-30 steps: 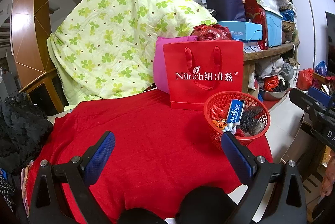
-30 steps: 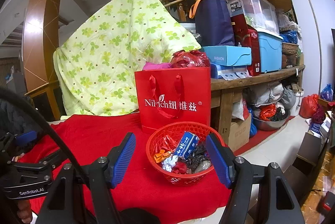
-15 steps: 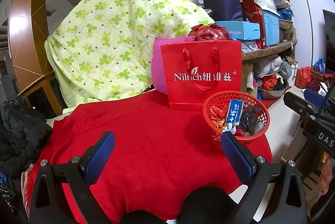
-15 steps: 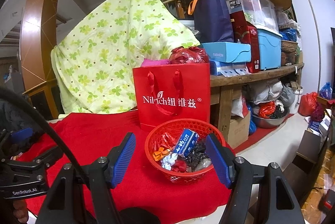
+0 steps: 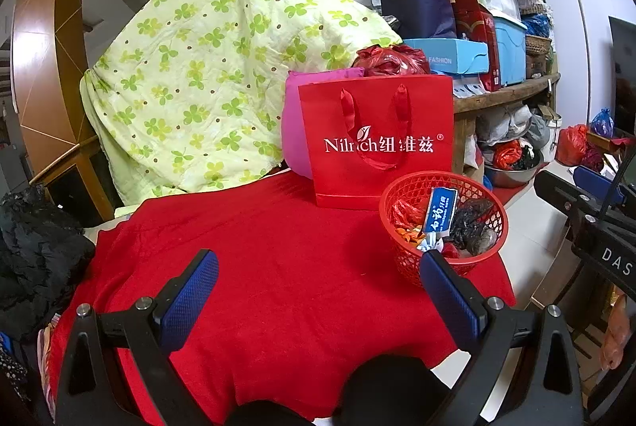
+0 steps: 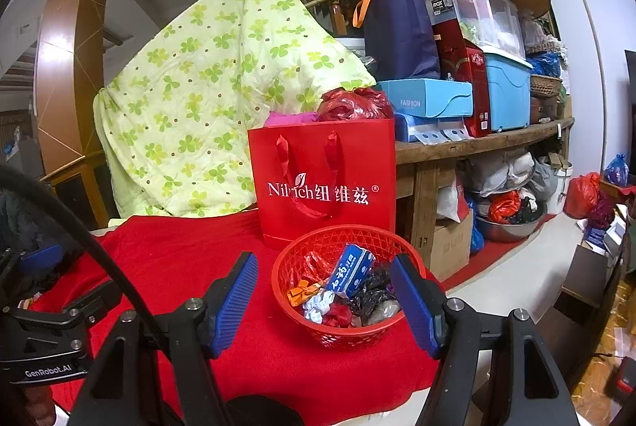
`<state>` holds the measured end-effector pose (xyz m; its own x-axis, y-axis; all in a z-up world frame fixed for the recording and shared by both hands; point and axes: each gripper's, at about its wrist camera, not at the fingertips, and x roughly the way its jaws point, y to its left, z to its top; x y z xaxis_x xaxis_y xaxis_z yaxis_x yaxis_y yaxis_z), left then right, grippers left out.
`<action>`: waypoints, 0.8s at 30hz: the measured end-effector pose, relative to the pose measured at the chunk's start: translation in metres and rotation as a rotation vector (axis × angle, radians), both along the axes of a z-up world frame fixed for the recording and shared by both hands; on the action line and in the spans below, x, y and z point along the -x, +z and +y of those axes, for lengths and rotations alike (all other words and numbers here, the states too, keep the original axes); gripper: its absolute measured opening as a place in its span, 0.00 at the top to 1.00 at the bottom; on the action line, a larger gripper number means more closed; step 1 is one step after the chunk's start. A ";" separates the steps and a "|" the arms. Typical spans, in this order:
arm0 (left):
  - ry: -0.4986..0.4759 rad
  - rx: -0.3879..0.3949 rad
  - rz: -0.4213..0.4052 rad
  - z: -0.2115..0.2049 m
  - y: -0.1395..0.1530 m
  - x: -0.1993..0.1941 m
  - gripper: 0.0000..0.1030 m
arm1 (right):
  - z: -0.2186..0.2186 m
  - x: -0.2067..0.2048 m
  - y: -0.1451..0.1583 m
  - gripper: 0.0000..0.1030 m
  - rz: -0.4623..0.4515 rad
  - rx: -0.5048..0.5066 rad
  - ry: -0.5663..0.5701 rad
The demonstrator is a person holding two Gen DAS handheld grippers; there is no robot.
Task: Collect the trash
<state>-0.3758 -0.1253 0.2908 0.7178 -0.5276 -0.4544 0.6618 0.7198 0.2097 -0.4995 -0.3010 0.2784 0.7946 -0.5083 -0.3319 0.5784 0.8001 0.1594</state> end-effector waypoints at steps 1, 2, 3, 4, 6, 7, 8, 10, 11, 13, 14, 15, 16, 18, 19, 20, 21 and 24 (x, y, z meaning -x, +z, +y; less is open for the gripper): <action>-0.002 0.001 0.001 0.000 -0.001 0.000 0.02 | 0.000 0.000 0.000 0.29 0.001 0.001 0.000; -0.004 0.001 0.002 0.001 -0.001 0.000 0.02 | 0.000 0.000 0.000 0.29 0.001 0.001 0.000; -0.004 0.001 0.001 0.001 -0.002 -0.001 0.02 | 0.000 0.000 0.000 0.29 0.001 0.003 0.000; -0.004 0.001 0.002 0.001 -0.002 -0.001 0.02 | 0.000 0.000 0.000 0.29 0.000 0.001 0.000; -0.006 -0.001 0.006 0.001 -0.002 -0.001 0.02 | 0.000 0.000 -0.001 0.29 0.001 0.000 0.001; -0.005 -0.001 0.007 0.002 -0.002 -0.001 0.02 | 0.001 0.000 0.000 0.29 0.001 0.001 0.003; -0.003 -0.001 0.008 0.002 -0.003 -0.002 0.02 | 0.000 -0.001 0.000 0.29 0.002 0.001 0.004; -0.004 -0.001 0.011 0.003 -0.003 -0.003 0.02 | 0.002 -0.002 0.002 0.29 0.004 0.004 0.007; -0.002 -0.001 0.009 0.003 -0.003 -0.003 0.02 | 0.002 -0.002 0.003 0.29 0.005 0.004 0.008; -0.004 0.000 0.010 0.004 -0.003 -0.003 0.02 | 0.004 -0.002 0.004 0.29 0.004 0.006 0.009; -0.005 0.000 0.011 0.004 -0.004 -0.004 0.02 | 0.004 -0.003 0.004 0.29 0.004 0.007 0.009; -0.005 -0.002 0.009 0.005 -0.004 -0.004 0.02 | 0.005 -0.004 0.004 0.29 0.005 0.007 0.008; -0.006 -0.001 0.010 0.005 -0.004 -0.004 0.02 | 0.005 -0.004 0.004 0.29 0.005 0.007 0.008; -0.009 -0.001 0.011 0.005 -0.004 -0.004 0.02 | 0.005 -0.004 0.004 0.29 0.005 0.004 0.008; -0.007 -0.002 0.010 0.005 -0.004 -0.004 0.02 | 0.006 -0.004 0.003 0.29 0.004 0.005 0.008; -0.008 -0.001 0.012 0.006 -0.004 -0.004 0.02 | 0.006 -0.004 0.003 0.29 0.004 0.006 0.008; -0.010 0.000 0.013 0.006 -0.004 -0.004 0.02 | 0.005 -0.004 0.003 0.29 0.005 0.007 0.008; -0.008 -0.002 0.009 0.005 -0.004 -0.004 0.02 | 0.005 -0.004 0.003 0.29 0.004 0.006 0.009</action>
